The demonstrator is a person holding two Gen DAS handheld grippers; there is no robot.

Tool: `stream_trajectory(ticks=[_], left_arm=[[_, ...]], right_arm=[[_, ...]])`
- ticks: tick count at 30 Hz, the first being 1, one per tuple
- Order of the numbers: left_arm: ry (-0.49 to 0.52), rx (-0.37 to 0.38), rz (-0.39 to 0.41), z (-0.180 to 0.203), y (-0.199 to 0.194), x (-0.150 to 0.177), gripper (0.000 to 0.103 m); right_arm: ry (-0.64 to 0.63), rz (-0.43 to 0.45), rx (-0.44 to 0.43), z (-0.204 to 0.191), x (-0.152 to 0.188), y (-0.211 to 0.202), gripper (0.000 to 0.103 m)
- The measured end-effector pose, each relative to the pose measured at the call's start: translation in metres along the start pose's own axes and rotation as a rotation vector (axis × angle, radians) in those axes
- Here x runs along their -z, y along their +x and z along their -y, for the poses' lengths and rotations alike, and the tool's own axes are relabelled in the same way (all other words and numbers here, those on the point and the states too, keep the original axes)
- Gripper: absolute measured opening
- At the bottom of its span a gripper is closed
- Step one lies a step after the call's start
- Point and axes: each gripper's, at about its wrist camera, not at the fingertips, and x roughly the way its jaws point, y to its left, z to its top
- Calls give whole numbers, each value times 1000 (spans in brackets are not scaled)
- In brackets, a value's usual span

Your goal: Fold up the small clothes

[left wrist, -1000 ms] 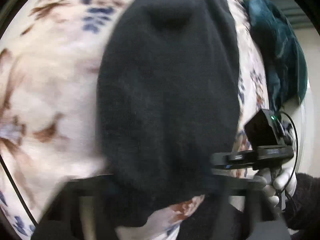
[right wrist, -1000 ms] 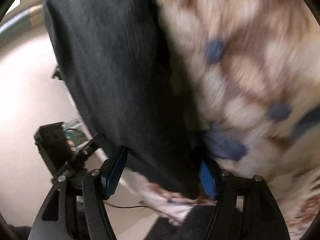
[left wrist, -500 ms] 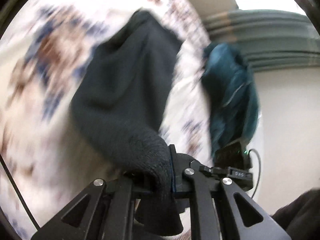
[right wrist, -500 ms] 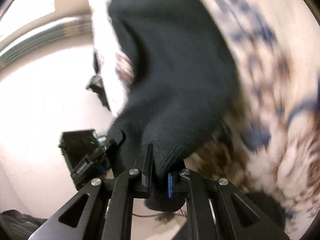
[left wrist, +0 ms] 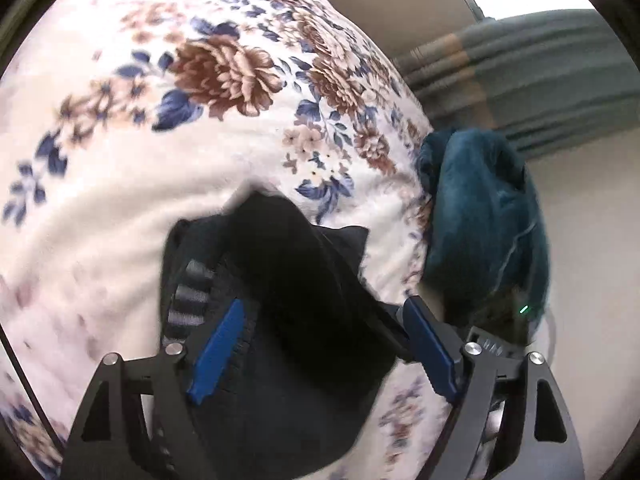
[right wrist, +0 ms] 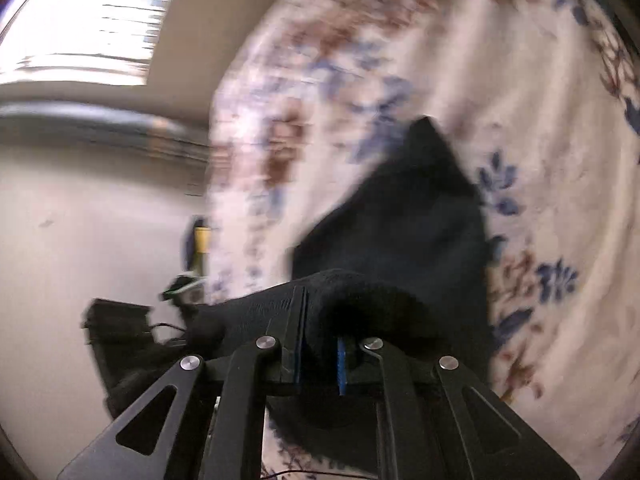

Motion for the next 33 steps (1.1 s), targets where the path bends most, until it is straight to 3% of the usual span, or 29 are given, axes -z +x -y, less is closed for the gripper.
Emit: stream_trajectory(ticks=[1,3,4,7,12,13,14,15,16,17,18,20,22,25,28,30,31,32,33], left_arm=[[-20,21,8,-3,-4,5,81],[-1,-22,24,-2,-11,17,81],[35,-66,19,0,-10,21,81],[143,-220,-49,3,11,32,82],[287,-497,-132,-1,62,30,81],[330,-542,-135,1,71,29,79],[366,-533,-126,3,75,29,58],[407,-500,-113,6,77,28,40],[428,-520,-123,7,80,27,26],[427,-508,-124,6,78,26,24],[426,-492,-112,5,73,24,22],[422,-474,-79,4,59,22,19],[399,-464,-34,3,45,15,17],[247,-448,41,-20,29,-15,17],[54,-399,1,-55,31,-32,22],[36,-374,5,-58,26,-25,38],[34,-360,9,-57,21,-18,60],[28,-343,11,-57,16,-11,77],[0,-286,27,-58,5,2,77]], right_arm=[[0,-9,-9,8,-1,-2,20],[-28,4,-24,17,17,-21,69],[-40,22,-30,20,28,-29,75],[-88,47,29,41,53,-46,75],[-184,45,271,67,45,-22,75],[-210,34,297,69,41,-9,75],[-260,11,349,68,37,7,75],[-294,-1,375,67,35,18,74],[-328,-13,386,65,33,28,73],[-385,-25,416,61,32,40,50],[-434,-28,447,56,32,47,8],[-507,3,471,45,33,49,9],[-563,85,442,30,34,36,7],[-522,188,396,18,22,8,6],[-453,226,483,32,-9,13,0],[-318,116,504,60,-38,28,0],[-281,84,496,66,-44,32,0],[-235,47,431,75,-48,28,0],[-227,46,373,78,-48,20,1]])
